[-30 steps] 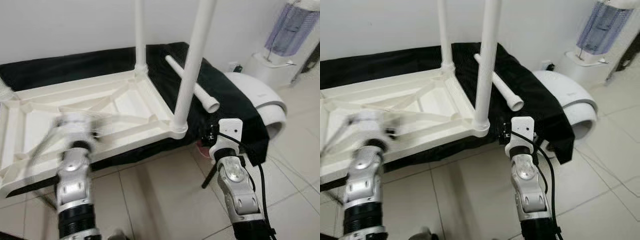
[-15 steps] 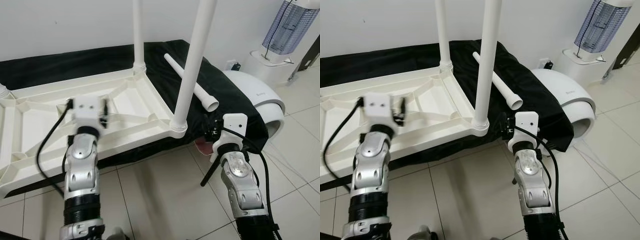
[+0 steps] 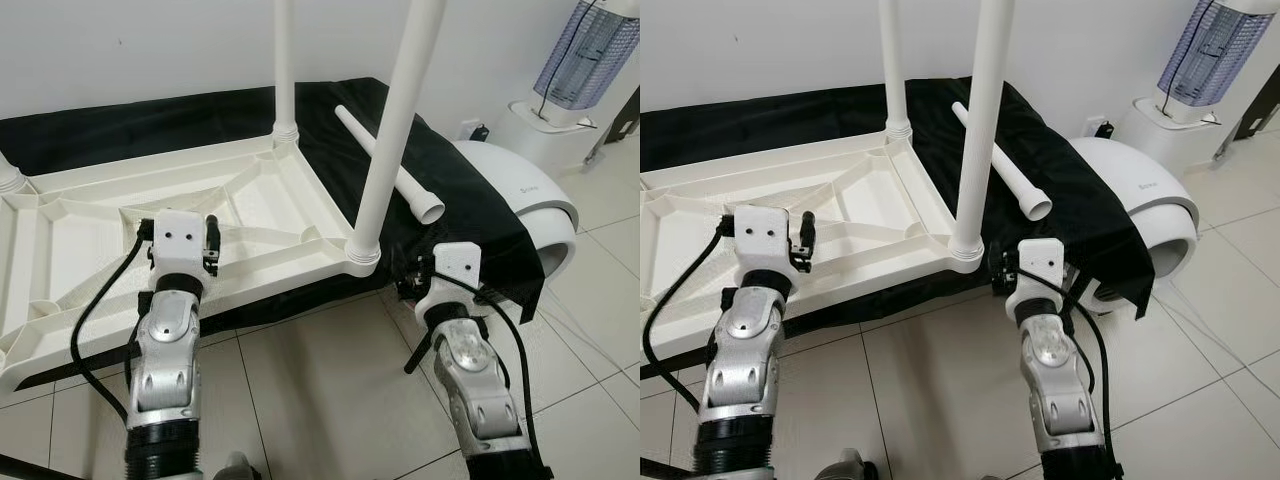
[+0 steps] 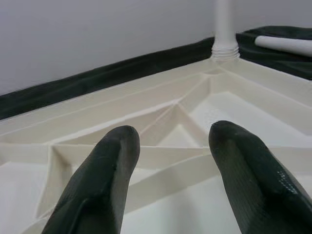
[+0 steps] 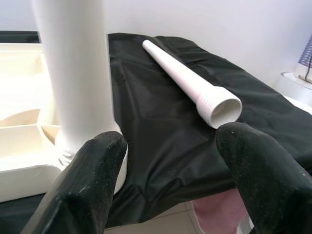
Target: Building children table
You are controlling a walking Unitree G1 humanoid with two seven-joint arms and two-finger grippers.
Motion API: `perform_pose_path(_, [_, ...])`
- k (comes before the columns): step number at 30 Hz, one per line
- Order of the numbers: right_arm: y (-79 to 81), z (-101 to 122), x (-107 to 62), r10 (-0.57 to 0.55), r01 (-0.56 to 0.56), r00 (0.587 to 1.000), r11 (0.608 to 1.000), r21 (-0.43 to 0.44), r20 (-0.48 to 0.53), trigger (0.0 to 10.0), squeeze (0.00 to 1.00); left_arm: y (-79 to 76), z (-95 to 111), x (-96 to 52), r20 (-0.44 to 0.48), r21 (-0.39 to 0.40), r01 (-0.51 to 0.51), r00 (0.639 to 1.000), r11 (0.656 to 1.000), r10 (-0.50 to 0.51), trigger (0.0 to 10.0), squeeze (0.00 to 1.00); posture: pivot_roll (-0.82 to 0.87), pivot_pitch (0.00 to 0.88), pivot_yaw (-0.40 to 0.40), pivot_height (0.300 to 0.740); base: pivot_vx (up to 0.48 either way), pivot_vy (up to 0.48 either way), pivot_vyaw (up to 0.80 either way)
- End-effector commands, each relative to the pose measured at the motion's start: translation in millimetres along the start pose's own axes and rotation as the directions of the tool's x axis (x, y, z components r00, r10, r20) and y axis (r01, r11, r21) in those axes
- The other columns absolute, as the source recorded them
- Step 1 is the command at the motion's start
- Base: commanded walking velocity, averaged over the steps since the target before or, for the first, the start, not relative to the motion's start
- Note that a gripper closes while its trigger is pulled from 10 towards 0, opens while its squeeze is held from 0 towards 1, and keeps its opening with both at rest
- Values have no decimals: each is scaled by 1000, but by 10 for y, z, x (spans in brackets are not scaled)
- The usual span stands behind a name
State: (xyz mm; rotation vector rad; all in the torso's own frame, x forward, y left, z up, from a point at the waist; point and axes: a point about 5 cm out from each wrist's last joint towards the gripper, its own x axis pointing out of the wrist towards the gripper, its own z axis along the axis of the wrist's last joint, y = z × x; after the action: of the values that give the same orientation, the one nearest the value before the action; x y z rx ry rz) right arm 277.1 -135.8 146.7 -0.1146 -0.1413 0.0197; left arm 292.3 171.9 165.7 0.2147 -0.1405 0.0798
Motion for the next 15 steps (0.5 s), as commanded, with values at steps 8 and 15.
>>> perform_pose_path(8, [66,53,-48,42,-42,999,999,-2,34,10000,0,40,-43,-131,-13,-17,51,999,999,-51,10000,0,44,49,-35,740,0,0,0])
perform_pose_path(15, [81,63,-34,56,-56,998,998,-5,41,10000,0,25,-32,-176,-18,-9,67,998,998,-67,10000,0,47,58,-21,740,0,0,0])
